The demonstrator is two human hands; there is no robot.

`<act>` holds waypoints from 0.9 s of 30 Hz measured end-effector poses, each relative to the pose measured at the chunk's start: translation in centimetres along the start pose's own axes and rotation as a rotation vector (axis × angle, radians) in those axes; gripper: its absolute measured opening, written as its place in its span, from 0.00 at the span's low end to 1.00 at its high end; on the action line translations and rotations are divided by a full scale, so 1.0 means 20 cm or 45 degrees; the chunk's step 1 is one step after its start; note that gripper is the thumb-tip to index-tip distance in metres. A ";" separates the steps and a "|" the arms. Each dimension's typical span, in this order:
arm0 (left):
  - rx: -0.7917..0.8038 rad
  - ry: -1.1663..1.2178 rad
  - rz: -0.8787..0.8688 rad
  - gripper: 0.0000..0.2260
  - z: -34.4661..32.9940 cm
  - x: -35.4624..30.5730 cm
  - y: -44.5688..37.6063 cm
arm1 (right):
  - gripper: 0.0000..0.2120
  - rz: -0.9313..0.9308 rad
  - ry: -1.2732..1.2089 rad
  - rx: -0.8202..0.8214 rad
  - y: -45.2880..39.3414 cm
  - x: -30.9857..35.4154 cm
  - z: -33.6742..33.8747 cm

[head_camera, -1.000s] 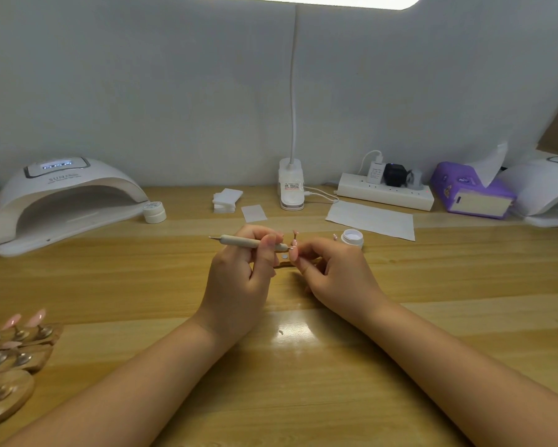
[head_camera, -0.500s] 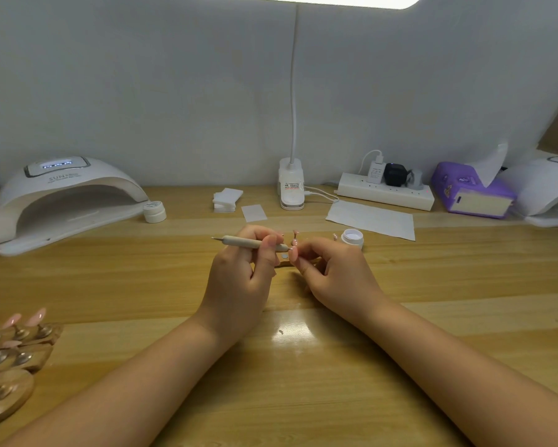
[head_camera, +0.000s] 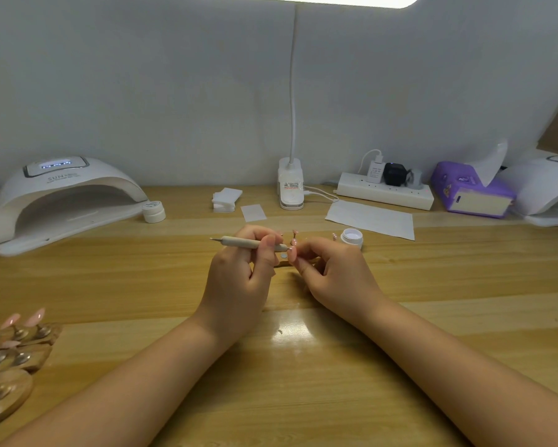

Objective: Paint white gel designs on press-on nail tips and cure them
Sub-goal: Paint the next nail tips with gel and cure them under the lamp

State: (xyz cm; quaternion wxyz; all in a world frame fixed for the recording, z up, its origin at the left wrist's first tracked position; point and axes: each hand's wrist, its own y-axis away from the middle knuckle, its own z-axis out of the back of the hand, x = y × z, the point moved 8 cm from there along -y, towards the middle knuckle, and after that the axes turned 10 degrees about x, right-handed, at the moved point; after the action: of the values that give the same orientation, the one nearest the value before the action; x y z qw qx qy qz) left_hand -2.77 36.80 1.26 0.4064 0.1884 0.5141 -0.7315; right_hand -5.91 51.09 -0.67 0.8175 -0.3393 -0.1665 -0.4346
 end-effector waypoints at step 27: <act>-0.049 0.074 -0.104 0.10 0.02 -0.02 0.01 | 0.04 -0.093 -0.084 0.005 0.00 -0.02 0.01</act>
State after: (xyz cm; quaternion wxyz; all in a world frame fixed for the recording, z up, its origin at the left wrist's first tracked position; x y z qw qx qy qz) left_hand -2.30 36.69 1.64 0.3645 0.1806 0.5468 -0.7318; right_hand -6.15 51.47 -0.88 0.7958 -0.3457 -0.2063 -0.4523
